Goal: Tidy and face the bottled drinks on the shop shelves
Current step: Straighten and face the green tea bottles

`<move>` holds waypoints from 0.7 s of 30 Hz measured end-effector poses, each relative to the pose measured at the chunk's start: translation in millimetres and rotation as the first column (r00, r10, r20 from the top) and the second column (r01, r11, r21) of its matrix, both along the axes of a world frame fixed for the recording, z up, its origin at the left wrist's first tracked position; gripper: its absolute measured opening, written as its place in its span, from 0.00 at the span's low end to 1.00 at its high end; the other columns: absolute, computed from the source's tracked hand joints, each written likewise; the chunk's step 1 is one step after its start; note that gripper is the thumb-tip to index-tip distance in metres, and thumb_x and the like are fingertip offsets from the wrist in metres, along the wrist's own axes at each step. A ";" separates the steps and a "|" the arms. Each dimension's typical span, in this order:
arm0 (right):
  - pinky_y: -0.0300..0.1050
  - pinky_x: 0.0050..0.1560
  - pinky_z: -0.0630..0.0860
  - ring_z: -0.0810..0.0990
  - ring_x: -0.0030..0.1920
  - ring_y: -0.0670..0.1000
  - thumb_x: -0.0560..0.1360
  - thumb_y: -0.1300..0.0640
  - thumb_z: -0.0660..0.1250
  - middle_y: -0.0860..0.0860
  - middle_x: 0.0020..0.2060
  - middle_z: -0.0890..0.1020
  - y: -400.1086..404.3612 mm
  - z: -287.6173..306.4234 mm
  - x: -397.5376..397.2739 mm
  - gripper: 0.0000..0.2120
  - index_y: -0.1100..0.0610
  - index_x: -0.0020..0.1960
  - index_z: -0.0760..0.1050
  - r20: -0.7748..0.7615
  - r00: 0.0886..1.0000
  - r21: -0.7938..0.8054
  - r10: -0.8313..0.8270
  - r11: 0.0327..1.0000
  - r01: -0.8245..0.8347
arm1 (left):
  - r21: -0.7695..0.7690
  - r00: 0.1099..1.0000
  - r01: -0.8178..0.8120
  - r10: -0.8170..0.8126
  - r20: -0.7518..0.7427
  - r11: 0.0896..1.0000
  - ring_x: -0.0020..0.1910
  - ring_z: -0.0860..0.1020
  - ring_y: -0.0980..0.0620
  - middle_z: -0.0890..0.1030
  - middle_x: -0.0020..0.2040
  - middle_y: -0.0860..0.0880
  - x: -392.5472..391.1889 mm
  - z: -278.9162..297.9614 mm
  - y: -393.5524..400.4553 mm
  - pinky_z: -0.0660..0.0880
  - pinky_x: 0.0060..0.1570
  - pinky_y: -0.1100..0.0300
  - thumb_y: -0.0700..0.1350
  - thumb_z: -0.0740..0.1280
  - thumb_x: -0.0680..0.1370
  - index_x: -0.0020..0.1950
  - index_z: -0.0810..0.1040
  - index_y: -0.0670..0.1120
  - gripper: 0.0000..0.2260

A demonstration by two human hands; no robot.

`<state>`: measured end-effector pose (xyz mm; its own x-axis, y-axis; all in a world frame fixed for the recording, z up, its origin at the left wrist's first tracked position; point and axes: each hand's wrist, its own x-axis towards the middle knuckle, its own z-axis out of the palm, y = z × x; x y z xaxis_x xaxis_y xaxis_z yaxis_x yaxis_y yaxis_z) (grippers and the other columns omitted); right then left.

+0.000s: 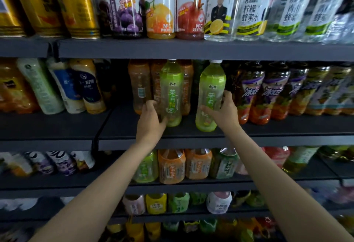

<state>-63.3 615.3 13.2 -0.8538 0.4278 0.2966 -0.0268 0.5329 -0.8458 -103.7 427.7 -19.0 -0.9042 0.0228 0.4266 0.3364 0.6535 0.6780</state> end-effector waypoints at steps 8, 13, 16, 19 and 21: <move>0.46 0.50 0.77 0.79 0.52 0.50 0.64 0.52 0.79 0.50 0.51 0.80 -9.0 14.1 39.0 0.28 0.57 0.58 0.71 0.038 0.996 -0.201 0.086 0.977 -0.077 | 0.197 0.791 0.474 -0.514 0.333 0.858 0.63 0.70 0.56 0.71 0.64 0.53 46.1 14.5 15.4 0.68 0.64 0.57 0.55 0.71 0.71 0.70 0.64 0.49 0.31; 0.44 0.48 0.81 0.82 0.52 0.52 0.71 0.54 0.73 0.55 0.52 0.83 -16.4 27.3 63.4 0.18 0.58 0.57 0.74 -0.033 0.974 -0.593 0.223 0.780 -0.199 | 0.603 0.634 0.395 -0.681 0.367 0.693 0.52 0.78 0.59 0.79 0.56 0.52 64.8 33.1 11.7 0.76 0.50 0.68 0.48 0.71 0.73 0.63 0.71 0.51 0.20; 0.41 0.42 0.82 0.83 0.49 0.53 0.74 0.54 0.71 0.56 0.52 0.81 -17.2 33.7 69.6 0.18 0.61 0.59 0.72 -0.015 0.981 -0.647 0.195 0.746 -0.158 | 0.263 0.871 0.393 -0.448 0.201 0.881 0.45 0.73 0.62 0.74 0.48 0.58 70.0 40.7 9.6 0.70 0.38 0.70 0.49 0.75 0.69 0.59 0.69 0.52 0.23; 0.47 0.43 0.82 0.82 0.49 0.57 0.73 0.53 0.71 0.58 0.52 0.80 -20.4 33.8 73.1 0.19 0.62 0.60 0.71 -0.007 0.982 -0.760 0.190 0.637 -0.129 | 0.046 0.921 0.387 -0.385 -0.057 0.921 0.52 0.68 0.59 0.69 0.53 0.56 72.8 41.6 2.8 0.63 0.44 0.68 0.47 0.78 0.65 0.64 0.70 0.48 0.30; 0.49 0.44 0.82 0.81 0.49 0.58 0.73 0.54 0.72 0.60 0.51 0.80 -24.8 33.0 74.3 0.20 0.62 0.59 0.71 -0.021 0.984 -0.815 0.179 0.567 -0.121 | -0.025 0.891 0.434 -0.434 -0.136 0.900 0.54 0.67 0.60 0.68 0.55 0.56 73.5 44.0 -4.6 0.63 0.48 0.68 0.48 0.78 0.65 0.65 0.69 0.48 0.32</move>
